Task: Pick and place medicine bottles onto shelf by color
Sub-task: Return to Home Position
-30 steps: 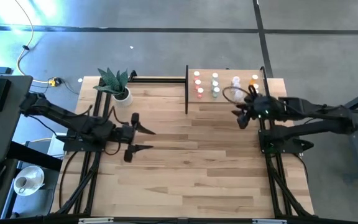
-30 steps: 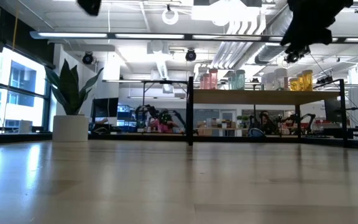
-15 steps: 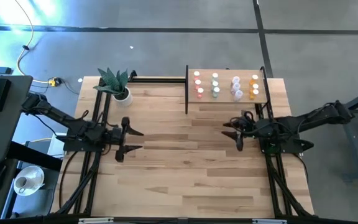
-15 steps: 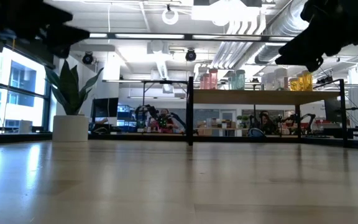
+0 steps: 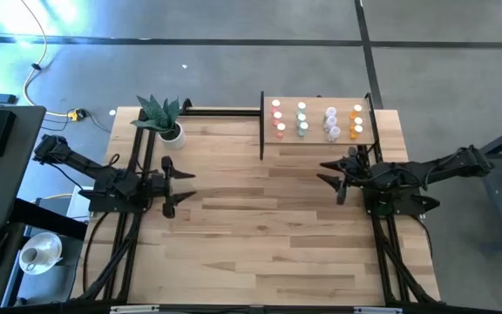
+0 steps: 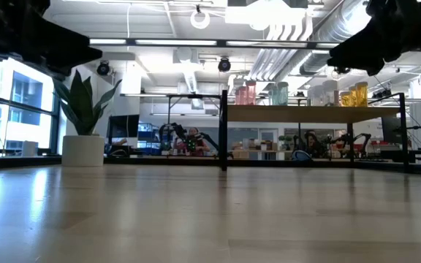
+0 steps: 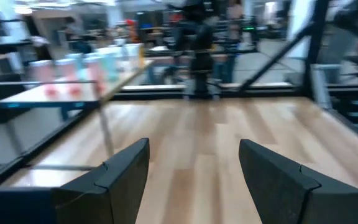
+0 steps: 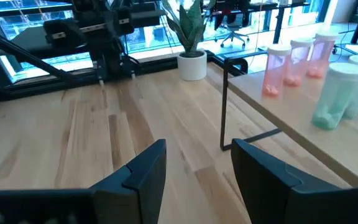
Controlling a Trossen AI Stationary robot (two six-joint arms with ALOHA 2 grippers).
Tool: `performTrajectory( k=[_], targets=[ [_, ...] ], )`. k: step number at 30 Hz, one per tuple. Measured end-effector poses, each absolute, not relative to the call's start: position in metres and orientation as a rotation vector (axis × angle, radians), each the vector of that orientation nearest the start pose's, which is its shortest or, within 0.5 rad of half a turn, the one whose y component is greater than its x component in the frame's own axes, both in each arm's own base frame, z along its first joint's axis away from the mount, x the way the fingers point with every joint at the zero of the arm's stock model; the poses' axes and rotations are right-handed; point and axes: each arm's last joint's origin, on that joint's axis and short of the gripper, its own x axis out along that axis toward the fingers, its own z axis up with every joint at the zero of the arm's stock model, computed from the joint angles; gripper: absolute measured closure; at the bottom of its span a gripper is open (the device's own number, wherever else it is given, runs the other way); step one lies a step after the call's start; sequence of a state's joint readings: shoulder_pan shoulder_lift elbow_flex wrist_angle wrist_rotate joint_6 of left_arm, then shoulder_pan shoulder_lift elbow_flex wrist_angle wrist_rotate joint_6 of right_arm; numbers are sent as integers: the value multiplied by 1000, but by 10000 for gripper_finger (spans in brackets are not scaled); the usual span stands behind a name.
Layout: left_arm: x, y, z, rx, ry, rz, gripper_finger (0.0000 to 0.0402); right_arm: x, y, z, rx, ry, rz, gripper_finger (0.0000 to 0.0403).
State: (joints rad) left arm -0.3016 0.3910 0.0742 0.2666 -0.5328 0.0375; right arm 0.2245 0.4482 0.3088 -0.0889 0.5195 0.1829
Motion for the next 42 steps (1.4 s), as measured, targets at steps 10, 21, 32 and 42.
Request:
performTrajectory(
  k=[10, 21, 32, 42],
  targets=[
    [105, -13, 180, 52, 51, 334, 163, 116, 9, 207, 91, 197, -429, 231],
    [100, 4, 179, 106, 72, 447, 163, 108, 6, 175, 100, 51, -456, 231],
    [99, 14, 174, 23, 105, 426, 163, 93, 1, 174, -4, 10, -528, 231],
    [98, 16, 166, -12, 176, 410, 163, 90, 0, 174, 66, -12, -547, 231]
  ],
)
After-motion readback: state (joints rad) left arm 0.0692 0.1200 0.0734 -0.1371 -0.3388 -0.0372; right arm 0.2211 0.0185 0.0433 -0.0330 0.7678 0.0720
